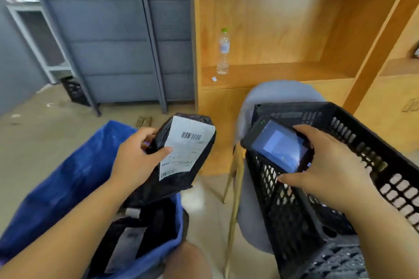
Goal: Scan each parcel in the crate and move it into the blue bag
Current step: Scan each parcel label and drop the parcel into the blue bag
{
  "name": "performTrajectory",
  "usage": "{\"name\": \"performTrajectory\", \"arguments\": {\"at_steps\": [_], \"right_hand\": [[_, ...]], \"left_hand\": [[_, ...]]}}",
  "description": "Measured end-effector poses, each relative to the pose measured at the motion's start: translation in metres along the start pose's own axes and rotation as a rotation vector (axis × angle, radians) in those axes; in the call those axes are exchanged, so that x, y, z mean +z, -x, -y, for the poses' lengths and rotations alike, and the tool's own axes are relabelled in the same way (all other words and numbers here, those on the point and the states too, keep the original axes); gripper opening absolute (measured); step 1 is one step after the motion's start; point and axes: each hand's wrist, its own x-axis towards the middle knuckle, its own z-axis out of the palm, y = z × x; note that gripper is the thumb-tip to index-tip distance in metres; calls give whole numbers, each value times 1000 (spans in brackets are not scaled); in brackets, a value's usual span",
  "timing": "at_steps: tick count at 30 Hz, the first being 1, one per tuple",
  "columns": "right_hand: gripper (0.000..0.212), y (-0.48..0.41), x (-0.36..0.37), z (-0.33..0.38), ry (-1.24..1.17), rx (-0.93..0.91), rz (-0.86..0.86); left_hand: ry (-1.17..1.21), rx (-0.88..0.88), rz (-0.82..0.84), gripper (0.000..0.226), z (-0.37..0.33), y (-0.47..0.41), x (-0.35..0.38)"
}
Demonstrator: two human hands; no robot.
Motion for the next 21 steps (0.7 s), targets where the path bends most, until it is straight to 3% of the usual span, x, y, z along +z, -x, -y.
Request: {"name": "performTrajectory", "arguments": {"at_steps": [4,8,13,21], "right_hand": [[96,-1,21,27,11,-64,35],[95,3,33,39,26,-97,88],[96,12,28,33,57,-44,102],[95,30,-3,-28,91,138,53]], "left_hand": [[-177,-186,-12,31,66,11,-27],[-327,-403,70,56,102,20,-30],[-256,-393,217,29,93,19,-6],[-281,-157,482,17,13,-2,71]]}}
